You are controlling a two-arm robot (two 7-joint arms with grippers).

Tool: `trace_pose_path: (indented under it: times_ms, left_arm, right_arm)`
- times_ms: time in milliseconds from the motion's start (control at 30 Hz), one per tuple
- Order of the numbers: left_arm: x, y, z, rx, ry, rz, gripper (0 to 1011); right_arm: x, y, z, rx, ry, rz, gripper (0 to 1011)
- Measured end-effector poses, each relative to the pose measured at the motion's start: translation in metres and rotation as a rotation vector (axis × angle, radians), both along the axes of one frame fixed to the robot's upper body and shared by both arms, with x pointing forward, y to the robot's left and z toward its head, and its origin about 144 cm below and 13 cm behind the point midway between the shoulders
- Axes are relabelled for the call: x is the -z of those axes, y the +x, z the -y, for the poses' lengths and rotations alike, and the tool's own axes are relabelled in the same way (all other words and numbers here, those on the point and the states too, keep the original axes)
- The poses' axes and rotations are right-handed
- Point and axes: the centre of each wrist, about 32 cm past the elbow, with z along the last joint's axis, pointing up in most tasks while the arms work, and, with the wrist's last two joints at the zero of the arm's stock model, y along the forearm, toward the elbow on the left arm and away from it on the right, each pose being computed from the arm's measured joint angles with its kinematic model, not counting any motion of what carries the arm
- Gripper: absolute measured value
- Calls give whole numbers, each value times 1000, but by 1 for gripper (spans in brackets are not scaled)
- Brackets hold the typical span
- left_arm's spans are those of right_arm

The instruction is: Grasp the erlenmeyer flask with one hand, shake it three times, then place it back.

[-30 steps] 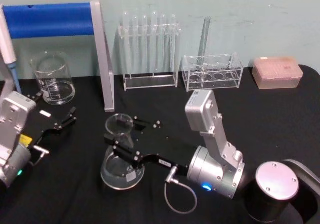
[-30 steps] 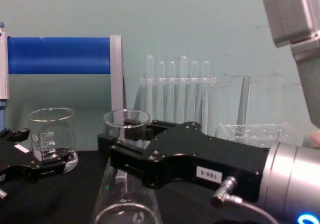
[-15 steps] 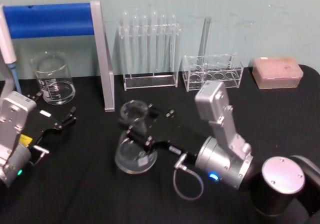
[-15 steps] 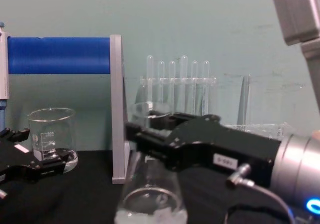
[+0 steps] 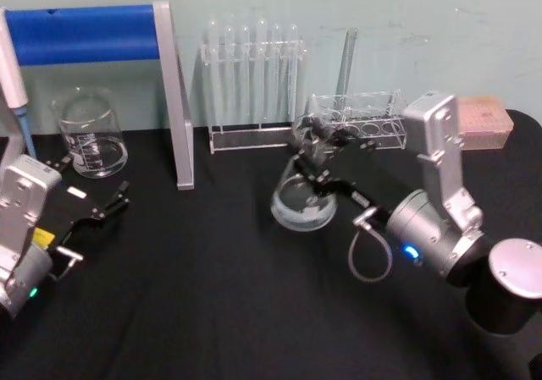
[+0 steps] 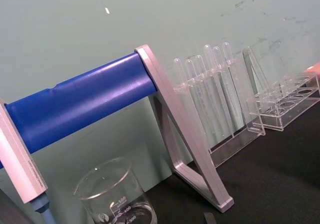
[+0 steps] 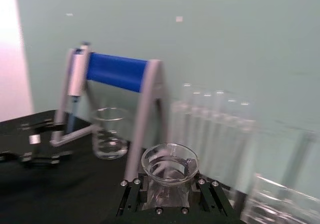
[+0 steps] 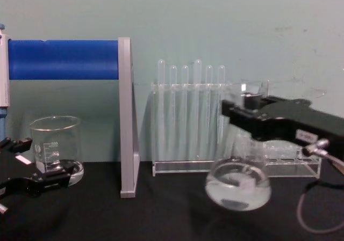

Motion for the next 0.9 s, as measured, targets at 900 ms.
trace_pose_path:
  times_ms: [900]
  left_arm:
    - [0, 0, 0, 0, 0, 0, 1001]
  right_arm:
    - [-3, 4, 42, 209, 11, 10, 450]
